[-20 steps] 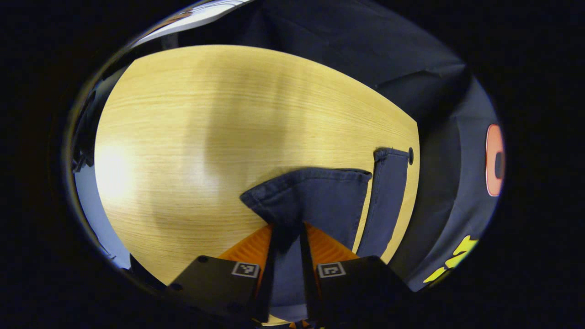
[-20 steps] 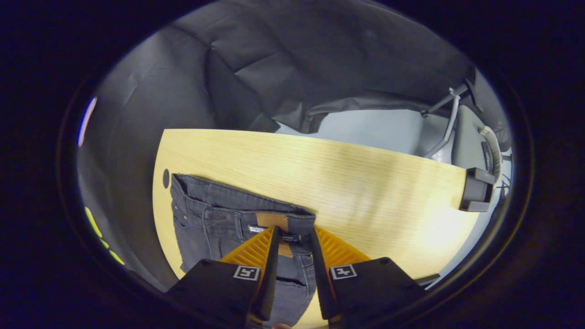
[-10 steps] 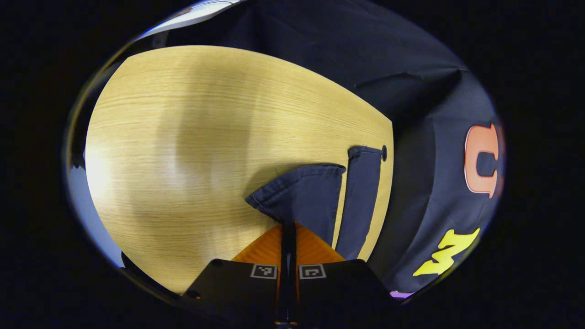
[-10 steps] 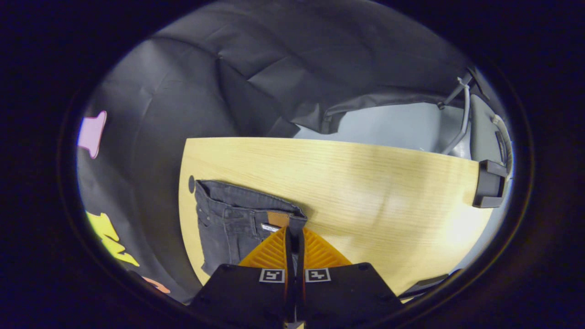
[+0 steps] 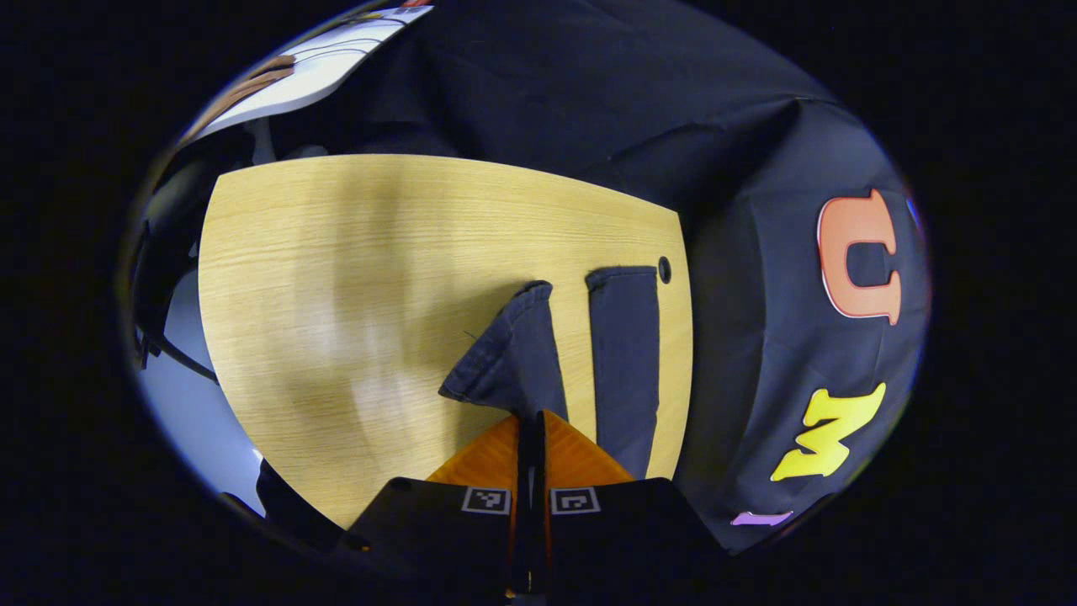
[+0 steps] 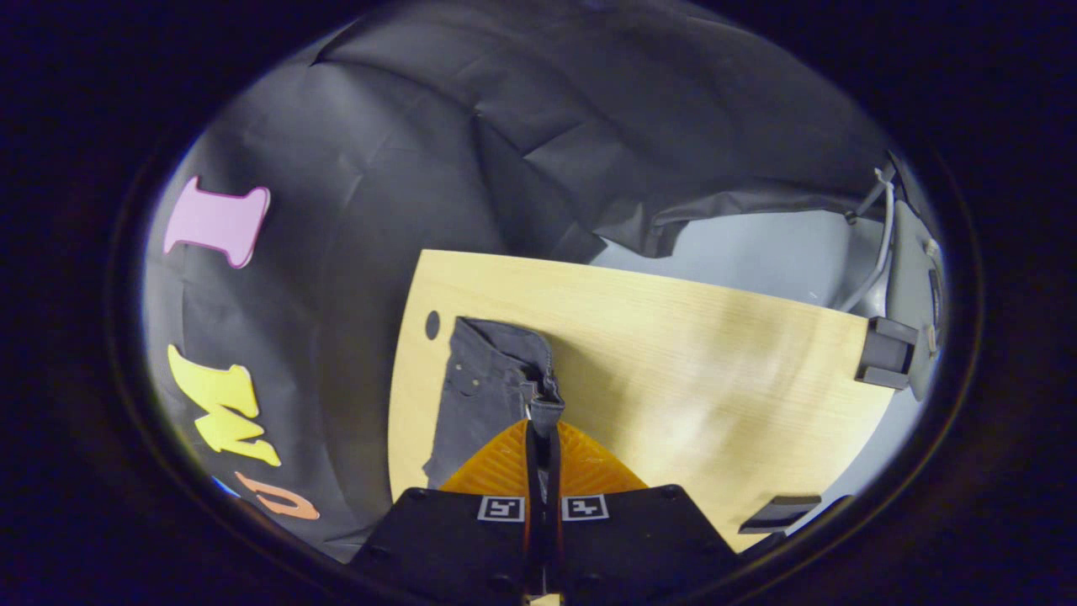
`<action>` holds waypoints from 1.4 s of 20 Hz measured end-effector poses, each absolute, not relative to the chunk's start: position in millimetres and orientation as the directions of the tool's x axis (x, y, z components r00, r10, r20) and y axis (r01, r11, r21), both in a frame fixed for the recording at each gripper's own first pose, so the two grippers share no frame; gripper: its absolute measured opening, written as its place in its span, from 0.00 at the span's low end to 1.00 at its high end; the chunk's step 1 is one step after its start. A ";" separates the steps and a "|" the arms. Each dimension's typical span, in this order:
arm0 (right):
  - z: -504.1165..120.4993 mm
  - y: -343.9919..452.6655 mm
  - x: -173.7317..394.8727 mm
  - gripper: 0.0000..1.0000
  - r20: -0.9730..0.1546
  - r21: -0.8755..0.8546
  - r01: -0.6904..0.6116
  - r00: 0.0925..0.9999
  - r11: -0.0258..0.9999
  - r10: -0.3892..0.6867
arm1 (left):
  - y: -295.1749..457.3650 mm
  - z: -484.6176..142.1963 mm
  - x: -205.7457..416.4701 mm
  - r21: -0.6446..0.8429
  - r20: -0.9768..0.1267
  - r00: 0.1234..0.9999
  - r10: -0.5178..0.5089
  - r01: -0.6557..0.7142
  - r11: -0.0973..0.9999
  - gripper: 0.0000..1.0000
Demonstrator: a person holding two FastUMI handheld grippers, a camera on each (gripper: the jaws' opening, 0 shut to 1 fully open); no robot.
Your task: Grasp the waist and the cuffs of the jeans and fold them to make the two legs overlap; first hold the waist and fold one-third of the jeans toward the cuffs, then hold the cuffs and fold the remaining one-third in the same direction to finish folding.
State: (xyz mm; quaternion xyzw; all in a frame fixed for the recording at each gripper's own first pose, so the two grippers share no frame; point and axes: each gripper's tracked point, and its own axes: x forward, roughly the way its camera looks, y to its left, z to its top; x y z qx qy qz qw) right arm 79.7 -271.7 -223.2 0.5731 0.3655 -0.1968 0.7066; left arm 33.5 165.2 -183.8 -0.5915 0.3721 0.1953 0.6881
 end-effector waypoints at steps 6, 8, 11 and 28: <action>-180.3 -263.0 130.5 0.01 -0.709 0.696 0.639 0.682 0.327 0.179 | 175.8 -155.3 82.9 -0.658 -0.753 0.623 -0.214 -0.698 0.284 0.04; -172.5 -260.6 149.1 0.01 -0.707 0.696 0.626 0.684 0.353 0.181 | 177.9 -151.5 108.0 -0.646 -0.762 0.610 -0.217 -0.692 0.323 0.04; -171.2 -258.1 184.7 0.01 -0.707 0.693 0.617 0.682 0.372 0.185 | 179.5 -156.3 146.3 -0.618 -0.784 0.580 -0.221 -0.696 0.365 0.04; -272.9 -249.4 324.0 0.01 -0.751 0.644 0.642 0.634 0.415 0.185 | 156.4 -233.6 303.0 -0.456 -0.882 0.433 -0.189 -0.679 0.575 0.09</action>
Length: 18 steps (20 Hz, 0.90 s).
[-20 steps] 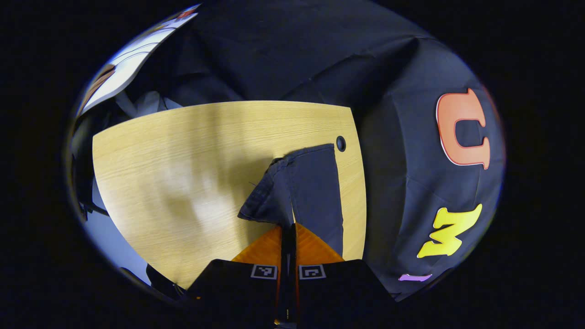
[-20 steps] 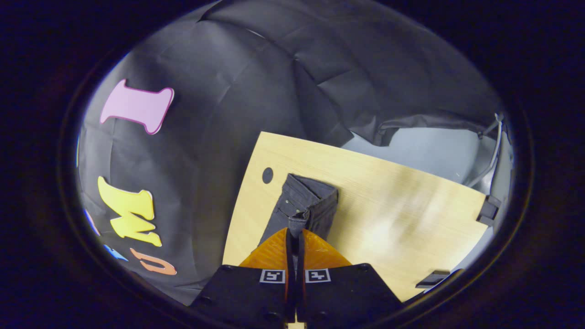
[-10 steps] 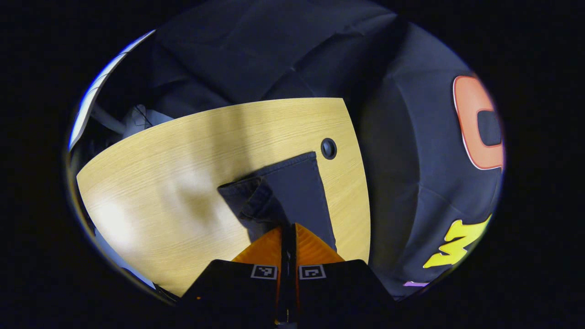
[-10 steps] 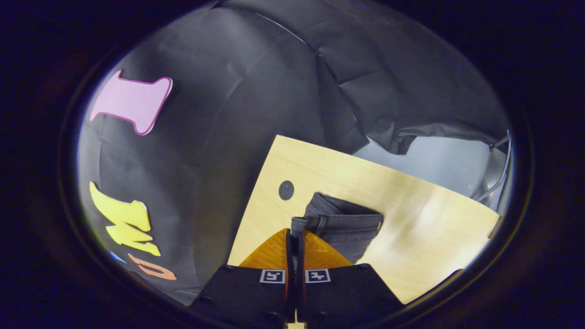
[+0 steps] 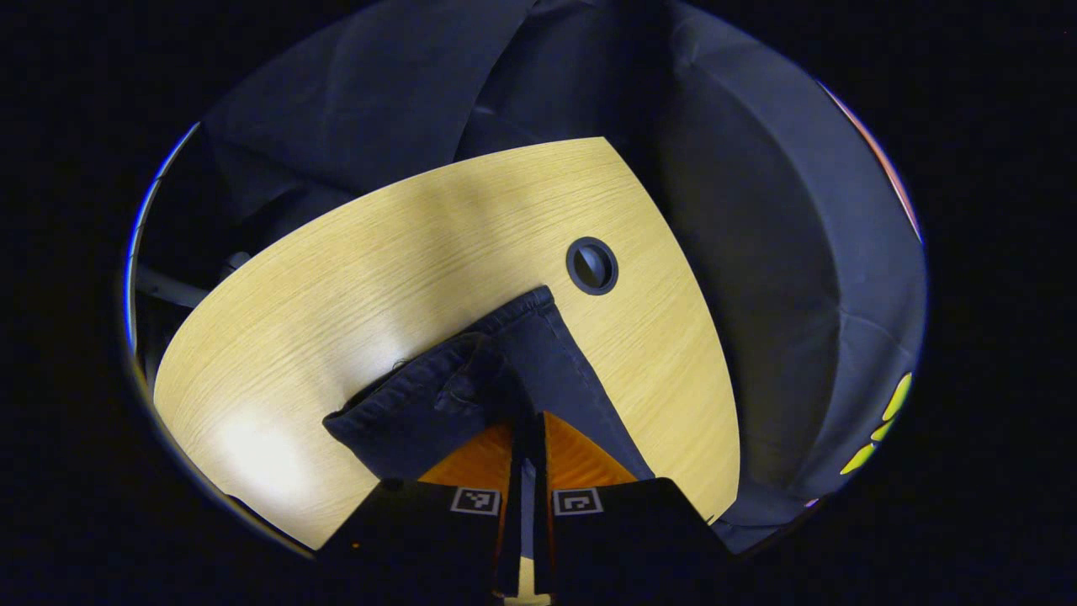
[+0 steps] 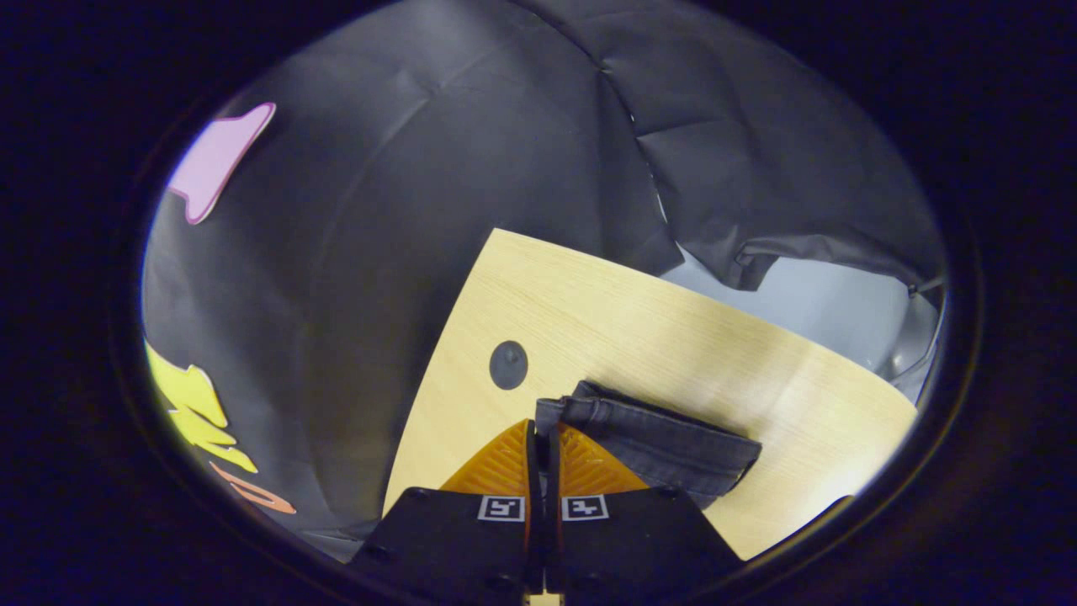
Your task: Grasp the waist and the cuffs of the jeans and fold them to make the two legs overlap; first hold the waist and fold one-third of the jeans toward the cuffs, then hold the cuffs and fold the remaining one-third in the same direction to finish folding.
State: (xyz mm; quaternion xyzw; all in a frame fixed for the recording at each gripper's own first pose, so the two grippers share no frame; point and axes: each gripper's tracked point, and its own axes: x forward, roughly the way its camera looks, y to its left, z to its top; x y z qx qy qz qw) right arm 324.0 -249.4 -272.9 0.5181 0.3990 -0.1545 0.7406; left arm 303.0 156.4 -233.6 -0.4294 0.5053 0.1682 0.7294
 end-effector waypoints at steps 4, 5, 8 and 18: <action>-277.4 -248.1 332.7 0.14 -0.735 0.665 0.637 0.653 0.390 0.185 | 158.1 -243.7 310.8 -0.471 -0.873 0.443 -0.202 -0.666 0.579 0.10; -276.0 -247.9 334.4 0.10 -0.733 0.664 0.630 0.656 0.402 0.183 | 159.0 -240.7 311.9 -0.473 -0.872 0.445 -0.203 -0.660 0.584 0.23; -254.5 -240.9 339.3 0.36 -0.700 0.687 0.575 0.688 0.445 0.191 | 150.6 -232.2 303.0 -0.466 -0.877 0.418 -0.235 -0.627 0.625 0.75; -154.3 -211.8 254.7 0.72 -0.598 0.639 0.355 0.787 0.682 0.152 | 93.4 -95.5 267.0 -0.484 -0.767 0.564 -0.305 -0.198 0.853 0.82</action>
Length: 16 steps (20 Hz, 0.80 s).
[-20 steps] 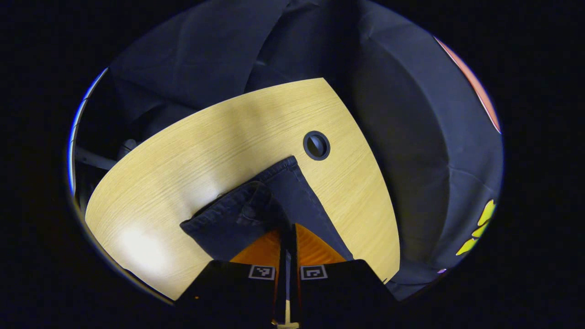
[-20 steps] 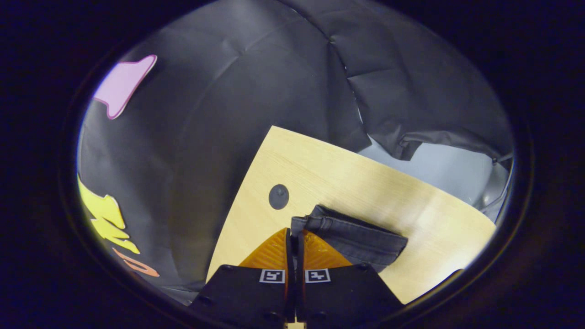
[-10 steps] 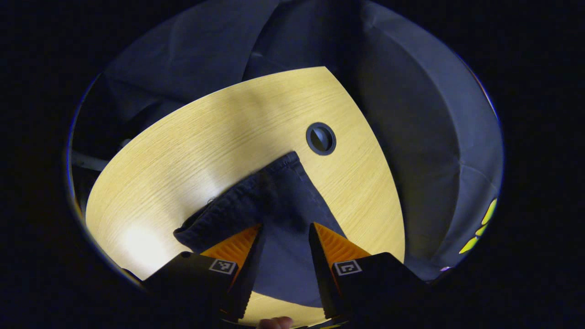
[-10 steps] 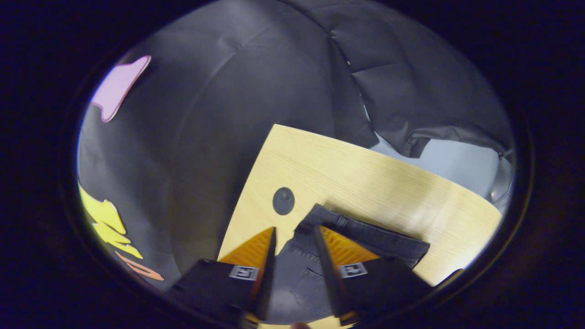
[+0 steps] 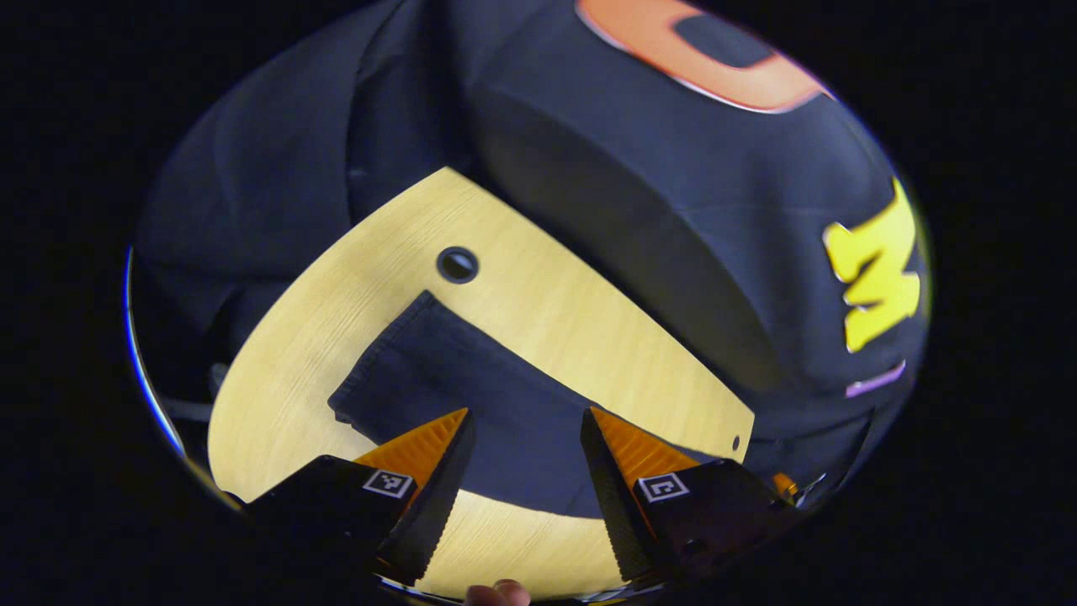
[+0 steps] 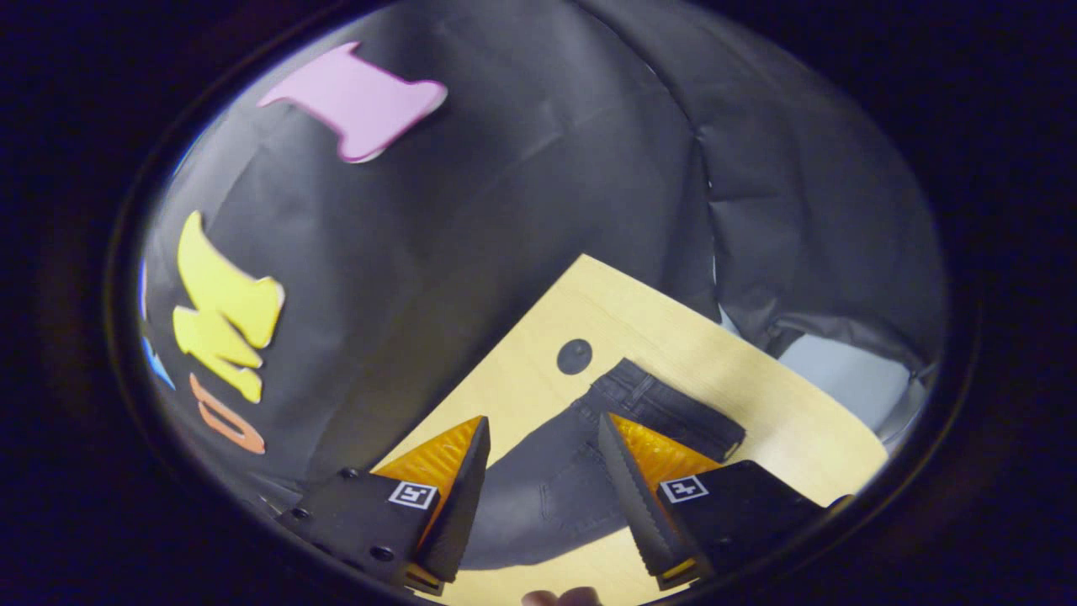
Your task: Grasp the waist and the cuffs of the jeans and fold them to make the two legs overlap; first hold the waist and fold one-third of the jeans toward the cuffs, then hold the cuffs and fold the remaining one-third in the same direction to finish folding.
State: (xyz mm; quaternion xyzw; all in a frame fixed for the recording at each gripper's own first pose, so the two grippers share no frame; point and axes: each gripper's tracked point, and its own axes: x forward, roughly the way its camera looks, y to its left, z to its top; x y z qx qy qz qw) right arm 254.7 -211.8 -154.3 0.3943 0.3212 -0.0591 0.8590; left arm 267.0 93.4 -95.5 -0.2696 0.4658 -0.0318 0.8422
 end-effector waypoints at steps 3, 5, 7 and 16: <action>-119.7 -201.1 206.1 0.90 -0.545 0.585 0.269 0.829 0.765 0.126 | 73.8 -65.5 221.2 -0.383 -0.741 0.603 -0.296 -0.017 0.924 0.97; -100.1 -192.2 176.0 0.82 -0.512 0.534 0.220 0.852 0.816 0.106 | 67.3 -54.4 199.6 -0.280 -0.695 0.678 -0.238 0.049 0.959 0.85; -81.3 -182.9 145.8 0.90 -0.476 0.463 0.174 0.876 0.869 0.079 | 54.5 -42.4 177.8 -0.217 -0.629 0.748 -0.211 0.093 0.972 0.86; -69.5 -135.3 41.2 0.98 -0.376 0.127 0.070 0.926 0.989 -0.017 | -4.7 -56.4 77.0 -0.199 -0.460 0.875 -0.149 0.062 0.978 0.98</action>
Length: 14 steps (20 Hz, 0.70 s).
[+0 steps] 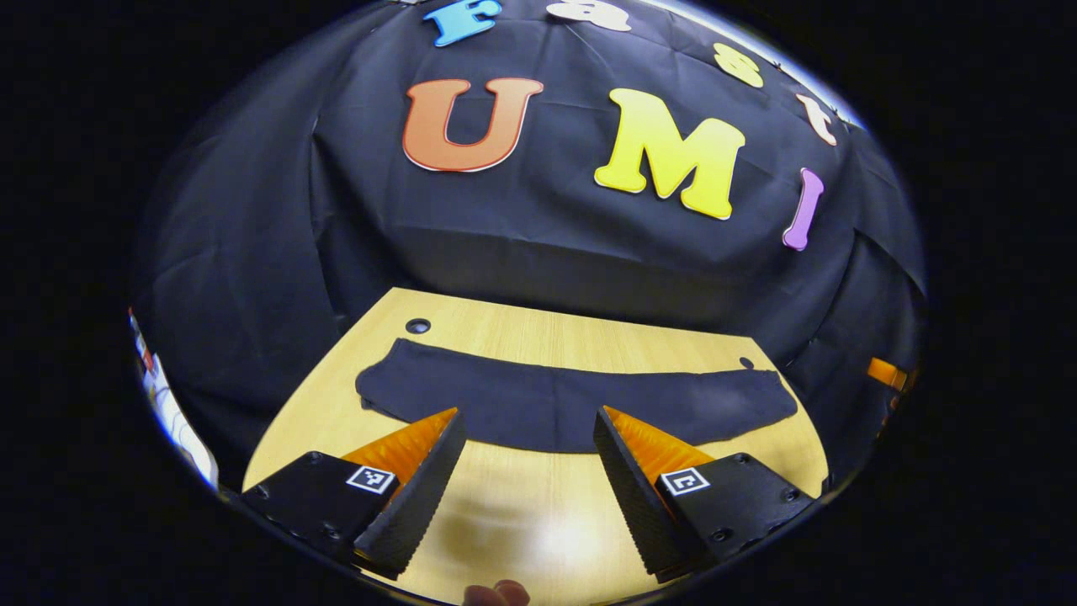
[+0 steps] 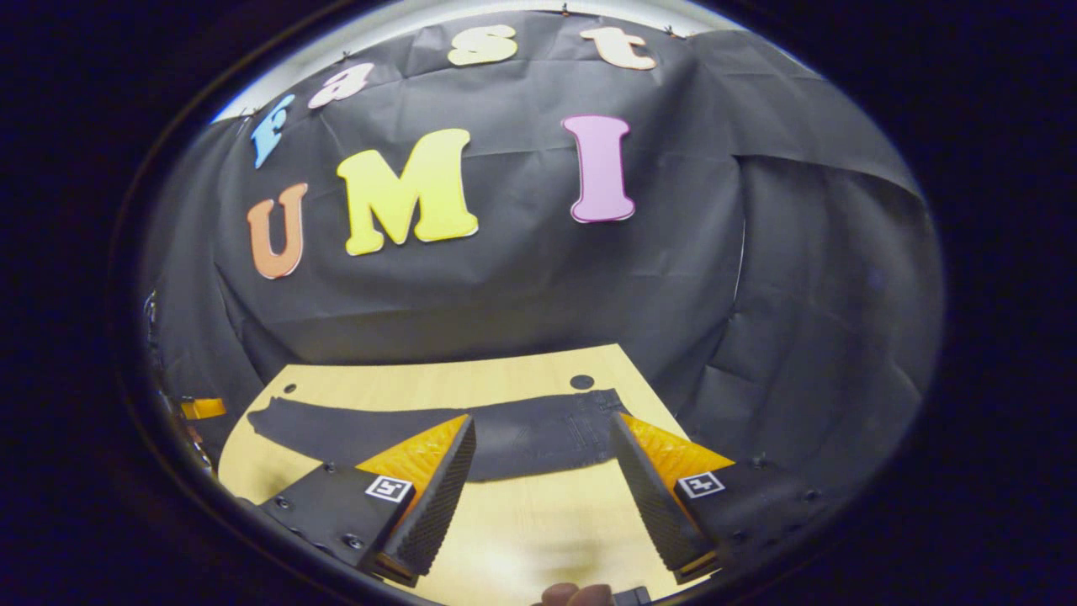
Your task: Grasp the waist and the cuffs of the jeans and fold them to make the two legs overlap; first hold the waist and fold one-third of the jeans toward the cuffs, then hold the cuffs and fold the remaining one-third in the same direction to finish folding.
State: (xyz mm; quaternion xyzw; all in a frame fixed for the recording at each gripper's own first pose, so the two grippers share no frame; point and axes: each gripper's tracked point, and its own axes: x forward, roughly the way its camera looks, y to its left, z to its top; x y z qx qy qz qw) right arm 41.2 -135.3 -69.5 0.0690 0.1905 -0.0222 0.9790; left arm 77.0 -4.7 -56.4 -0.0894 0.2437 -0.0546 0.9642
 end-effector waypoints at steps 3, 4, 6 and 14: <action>-78.7 -128.3 22.5 0.98 -0.385 0.105 0.055 0.923 0.993 -0.010 | -8.1 -52.1 71.7 -0.215 -0.436 0.890 -0.137 0.044 0.976 0.99; -84.7 -130.4 23.7 0.98 -0.395 0.103 0.055 0.919 0.993 -0.009 | -9.2 -48.9 72.0 -0.212 -0.429 0.893 -0.137 0.048 0.976 0.99; -90.1 -138.9 26.9 0.99 -0.409 0.130 0.069 0.912 0.989 -0.010 | -10.8 -44.4 73.8 -0.194 -0.428 0.894 -0.133 0.053 0.980 0.98; -173.4 -201.0 101.1 0.98 -0.479 0.180 0.167 0.875 0.969 -0.062 | -35.2 -38.4 79.8 -0.148 -0.458 0.884 -0.092 0.027 0.989 0.99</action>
